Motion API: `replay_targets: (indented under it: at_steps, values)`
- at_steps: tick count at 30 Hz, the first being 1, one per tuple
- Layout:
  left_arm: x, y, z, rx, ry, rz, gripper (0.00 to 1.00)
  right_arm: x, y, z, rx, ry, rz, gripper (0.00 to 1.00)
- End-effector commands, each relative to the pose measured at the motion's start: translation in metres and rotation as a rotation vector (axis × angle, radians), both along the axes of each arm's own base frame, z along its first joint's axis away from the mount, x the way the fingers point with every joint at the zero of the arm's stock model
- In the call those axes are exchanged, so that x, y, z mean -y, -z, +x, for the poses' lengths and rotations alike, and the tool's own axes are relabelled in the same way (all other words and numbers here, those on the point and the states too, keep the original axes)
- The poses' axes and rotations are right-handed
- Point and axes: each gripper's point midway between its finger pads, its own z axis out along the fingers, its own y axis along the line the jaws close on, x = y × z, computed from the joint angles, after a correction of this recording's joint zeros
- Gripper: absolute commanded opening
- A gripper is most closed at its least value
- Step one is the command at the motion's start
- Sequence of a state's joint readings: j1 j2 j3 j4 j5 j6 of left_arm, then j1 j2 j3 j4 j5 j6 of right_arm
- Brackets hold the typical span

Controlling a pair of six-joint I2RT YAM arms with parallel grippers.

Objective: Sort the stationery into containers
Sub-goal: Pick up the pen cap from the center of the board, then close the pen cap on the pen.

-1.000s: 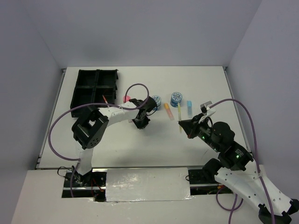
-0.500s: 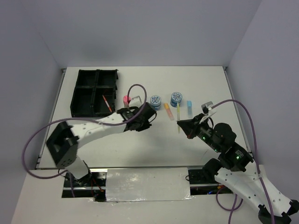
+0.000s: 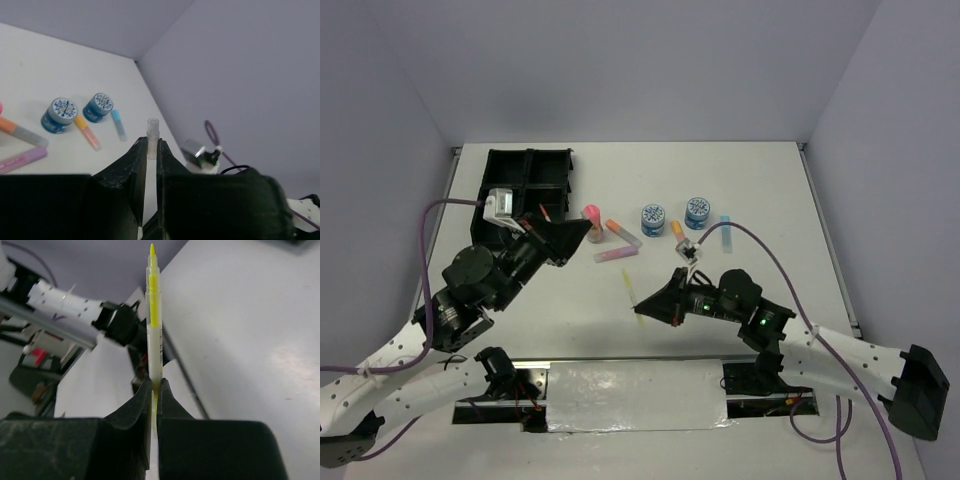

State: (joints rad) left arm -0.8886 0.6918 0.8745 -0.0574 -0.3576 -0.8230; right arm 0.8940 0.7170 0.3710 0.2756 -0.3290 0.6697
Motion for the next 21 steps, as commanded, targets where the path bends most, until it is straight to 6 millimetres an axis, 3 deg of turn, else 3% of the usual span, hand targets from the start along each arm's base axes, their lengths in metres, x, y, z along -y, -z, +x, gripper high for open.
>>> replay_targets:
  at_steps: [1,5,12,21]
  values:
    - [0.007,-0.022,-0.005,0.101,0.056,0.006,0.00,-0.023,-0.077,-0.019,0.134,-0.089,0.238,0.00]
    - [0.003,-0.034,-0.010,0.097,0.064,-0.025,0.00,-0.035,-0.080,-0.019,0.158,-0.109,0.217,0.00]
    - [0.010,-0.014,-0.005,0.021,0.066,0.002,0.00,-0.046,-0.077,-0.012,0.167,-0.105,0.189,0.00]
    - [0.029,0.000,-0.003,-0.016,0.122,-0.001,0.00,-0.041,-0.078,0.005,0.230,-0.018,0.127,0.00]
